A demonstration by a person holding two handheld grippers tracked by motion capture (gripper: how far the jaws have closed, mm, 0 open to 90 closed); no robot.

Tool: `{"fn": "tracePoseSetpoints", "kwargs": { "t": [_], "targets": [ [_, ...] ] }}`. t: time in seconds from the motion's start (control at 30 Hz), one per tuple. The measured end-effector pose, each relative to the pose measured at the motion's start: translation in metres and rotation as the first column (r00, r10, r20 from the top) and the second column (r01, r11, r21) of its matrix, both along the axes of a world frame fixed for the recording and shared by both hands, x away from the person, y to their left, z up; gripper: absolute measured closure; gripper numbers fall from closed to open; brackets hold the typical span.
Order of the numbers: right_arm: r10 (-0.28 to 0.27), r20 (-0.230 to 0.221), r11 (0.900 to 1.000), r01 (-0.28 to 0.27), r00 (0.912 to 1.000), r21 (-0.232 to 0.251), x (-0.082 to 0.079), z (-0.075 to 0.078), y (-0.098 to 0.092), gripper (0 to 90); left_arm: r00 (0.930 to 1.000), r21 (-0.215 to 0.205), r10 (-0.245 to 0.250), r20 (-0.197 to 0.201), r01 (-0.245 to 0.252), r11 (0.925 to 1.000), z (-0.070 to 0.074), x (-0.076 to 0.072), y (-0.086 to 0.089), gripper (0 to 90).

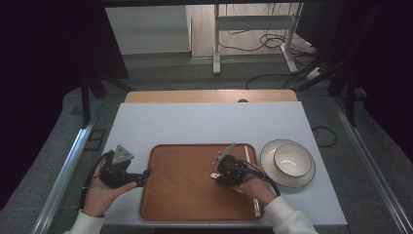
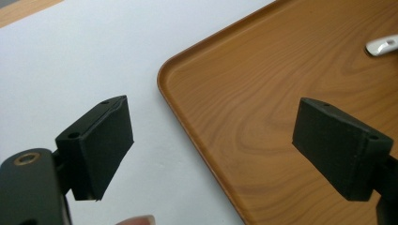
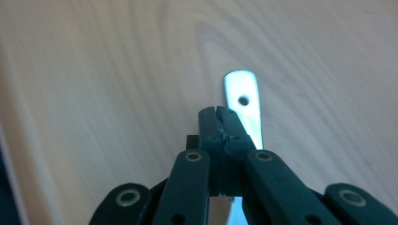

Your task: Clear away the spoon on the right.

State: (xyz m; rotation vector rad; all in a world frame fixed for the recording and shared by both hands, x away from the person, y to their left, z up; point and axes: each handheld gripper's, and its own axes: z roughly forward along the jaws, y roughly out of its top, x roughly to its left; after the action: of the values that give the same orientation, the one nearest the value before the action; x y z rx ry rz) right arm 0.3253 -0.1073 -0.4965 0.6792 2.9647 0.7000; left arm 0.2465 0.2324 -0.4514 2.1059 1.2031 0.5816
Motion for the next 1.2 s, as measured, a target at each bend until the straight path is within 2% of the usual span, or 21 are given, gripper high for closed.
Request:
{"fn": "tracePoseSetpoints", "kwargs": {
  "t": [0.17, 0.63, 0.93, 1.13, 1.2],
  "targets": [
    [-0.062, 0.007, 0.998, 0.062, 0.9980, 0.004, 0.006, 0.001, -0.010, 89.6, 1.0000, 0.004, -0.002, -0.004, 0.002, 1.0000, -0.001, 0.000, 0.000, 12.3],
    [-0.152, 0.013, 0.988, 0.152, 0.9883, -0.008, 0.014, 0.001, -0.024, 89.6, 1.0000, 0.004, -0.001, -0.002, 0.001, 1.0000, -0.001, 0.000, 0.000, 12.3],
    [-0.175, 0.018, 0.984, 0.175, 0.9844, -0.010, 0.016, 0.002, -0.030, 89.6, 1.0000, 0.004, 0.000, -0.002, 0.000, 1.0000, -0.001, 0.000, 0.000, 12.3],
    [-0.179, 0.022, 0.984, 0.179, 0.9836, 0.004, 0.015, 0.004, -0.032, 89.6, 1.0000, 0.004, -0.001, -0.001, 0.001, 1.0000, 0.000, 0.000, 0.000, 12.3],
    [-0.176, 0.039, 0.984, 0.175, 0.9837, 0.021, 0.015, 0.008, -0.033, 89.6, 1.0000, 0.003, 0.001, 0.000, -0.001, 1.0000, 0.000, 0.000, 0.000, 12.3]
  ]
}}
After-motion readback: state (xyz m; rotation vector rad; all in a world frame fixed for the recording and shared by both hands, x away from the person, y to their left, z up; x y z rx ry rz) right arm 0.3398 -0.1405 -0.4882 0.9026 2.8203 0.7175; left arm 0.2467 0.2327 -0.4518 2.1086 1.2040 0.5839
